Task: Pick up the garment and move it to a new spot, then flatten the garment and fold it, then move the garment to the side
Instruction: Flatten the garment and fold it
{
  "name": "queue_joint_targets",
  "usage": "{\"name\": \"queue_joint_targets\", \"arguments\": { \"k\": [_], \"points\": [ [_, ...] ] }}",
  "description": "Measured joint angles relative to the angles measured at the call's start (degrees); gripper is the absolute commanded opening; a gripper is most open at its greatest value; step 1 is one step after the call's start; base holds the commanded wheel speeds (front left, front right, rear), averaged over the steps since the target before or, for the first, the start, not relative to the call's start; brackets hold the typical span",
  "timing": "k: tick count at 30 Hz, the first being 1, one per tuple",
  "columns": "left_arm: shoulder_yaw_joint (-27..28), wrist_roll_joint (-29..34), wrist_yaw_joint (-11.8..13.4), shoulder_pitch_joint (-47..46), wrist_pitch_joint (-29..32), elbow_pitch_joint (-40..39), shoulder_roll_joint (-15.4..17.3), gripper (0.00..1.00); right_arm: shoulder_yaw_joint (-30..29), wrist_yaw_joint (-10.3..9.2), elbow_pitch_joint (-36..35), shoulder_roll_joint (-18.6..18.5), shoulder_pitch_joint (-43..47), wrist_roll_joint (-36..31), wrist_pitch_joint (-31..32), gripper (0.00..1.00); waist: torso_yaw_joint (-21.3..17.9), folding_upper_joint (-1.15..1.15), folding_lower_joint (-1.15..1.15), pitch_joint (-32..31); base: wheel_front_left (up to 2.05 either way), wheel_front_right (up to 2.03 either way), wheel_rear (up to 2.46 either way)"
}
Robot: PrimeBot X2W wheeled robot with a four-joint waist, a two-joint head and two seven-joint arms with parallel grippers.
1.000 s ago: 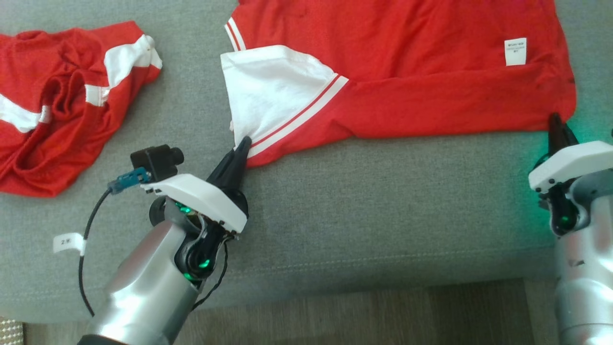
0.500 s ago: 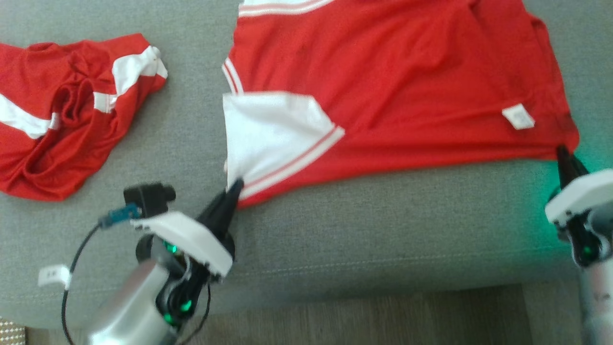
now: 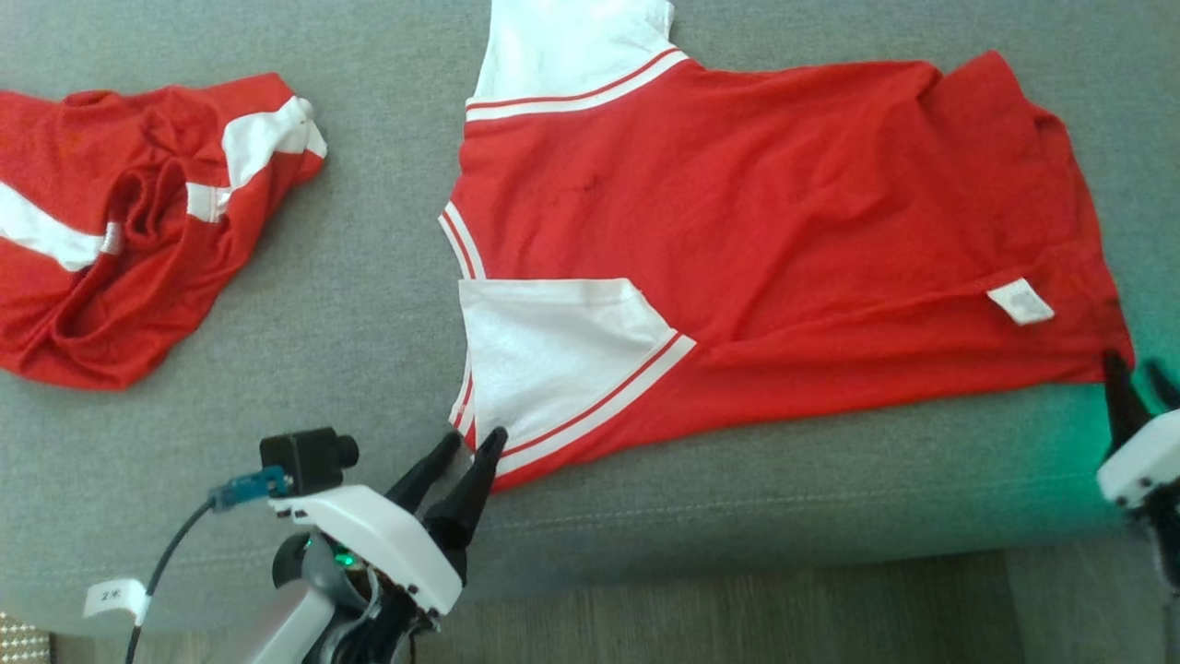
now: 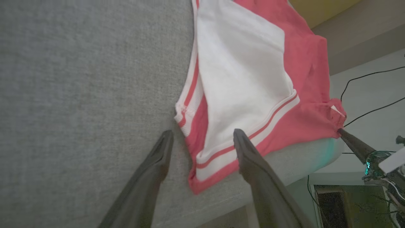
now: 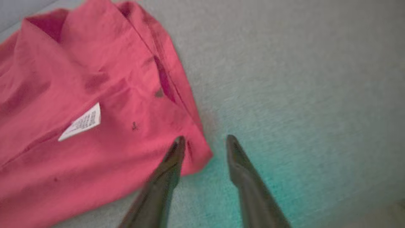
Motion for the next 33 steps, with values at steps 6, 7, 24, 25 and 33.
{"name": "queue_joint_targets", "arguments": {
  "k": [6,7,24,25,33],
  "points": [
    [2.19,2.4,2.19,-1.94,0.54,-5.35,4.45,1.0,-3.76,0.0,-10.1,1.14,0.11,-3.15,0.41,1.0,-0.05,0.0,0.0,0.52,0.0,0.0,0.0],
    [2.47,3.27,2.43,-3.98,1.15,-6.13,5.54,1.0,-3.78,0.0,-12.04,1.56,0.09,-3.65,0.6,1.0,0.0,0.0,0.0,0.81,0.0,0.0,0.0],
    [0.91,14.28,-2.96,-54.56,22.72,11.31,7.89,1.0,6.43,0.0,-24.74,5.77,-5.15,-3.75,3.34,1.0,-5.24,0.0,0.02,13.16,0.0,0.0,0.0],
    [0.91,14.28,-2.96,-54.56,22.72,11.31,7.89,1.0,6.43,0.0,-24.74,5.77,-5.15,-3.75,3.34,1.0,-5.24,0.0,0.02,13.16,0.0,0.0,0.0],
    [-1.99,19.94,-4.39,-62.48,23.1,24.14,7.12,1.0,8.06,0.0,-24.26,6.65,-7.15,-2.75,1.09,1.0,-10.94,0.0,0.01,17.68,0.0,0.0,0.0]
  ]
}}
